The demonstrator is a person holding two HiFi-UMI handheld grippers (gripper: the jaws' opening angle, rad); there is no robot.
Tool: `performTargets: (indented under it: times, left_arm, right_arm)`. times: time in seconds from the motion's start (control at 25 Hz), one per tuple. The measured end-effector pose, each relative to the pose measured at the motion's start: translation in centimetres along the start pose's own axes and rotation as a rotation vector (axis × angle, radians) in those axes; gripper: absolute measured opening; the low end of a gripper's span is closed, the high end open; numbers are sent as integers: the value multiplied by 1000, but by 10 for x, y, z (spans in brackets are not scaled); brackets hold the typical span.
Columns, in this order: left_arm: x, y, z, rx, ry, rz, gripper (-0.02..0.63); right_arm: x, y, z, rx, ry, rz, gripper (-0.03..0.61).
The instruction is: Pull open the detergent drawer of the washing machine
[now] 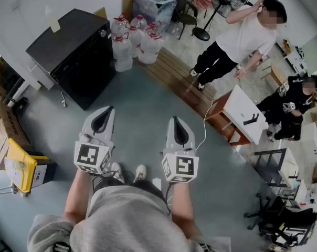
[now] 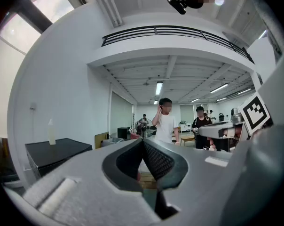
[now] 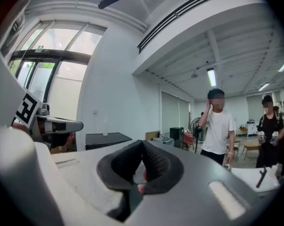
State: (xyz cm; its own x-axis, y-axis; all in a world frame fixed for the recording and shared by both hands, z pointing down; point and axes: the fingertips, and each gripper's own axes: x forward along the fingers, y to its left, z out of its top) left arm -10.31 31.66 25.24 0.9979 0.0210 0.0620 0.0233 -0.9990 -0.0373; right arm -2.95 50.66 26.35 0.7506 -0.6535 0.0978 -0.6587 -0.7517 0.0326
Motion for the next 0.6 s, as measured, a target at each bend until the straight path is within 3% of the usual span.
performTargets:
  times: [0.28, 0.6]
  left_arm:
    - [7, -8, -1, -2, 2, 53, 11]
    - [1, 6, -12, -9, 2, 205, 11]
  right_arm:
    - [10, -9, -1, 1, -1, 68, 3]
    - [36, 4, -6, -36, -3, 222, 3]
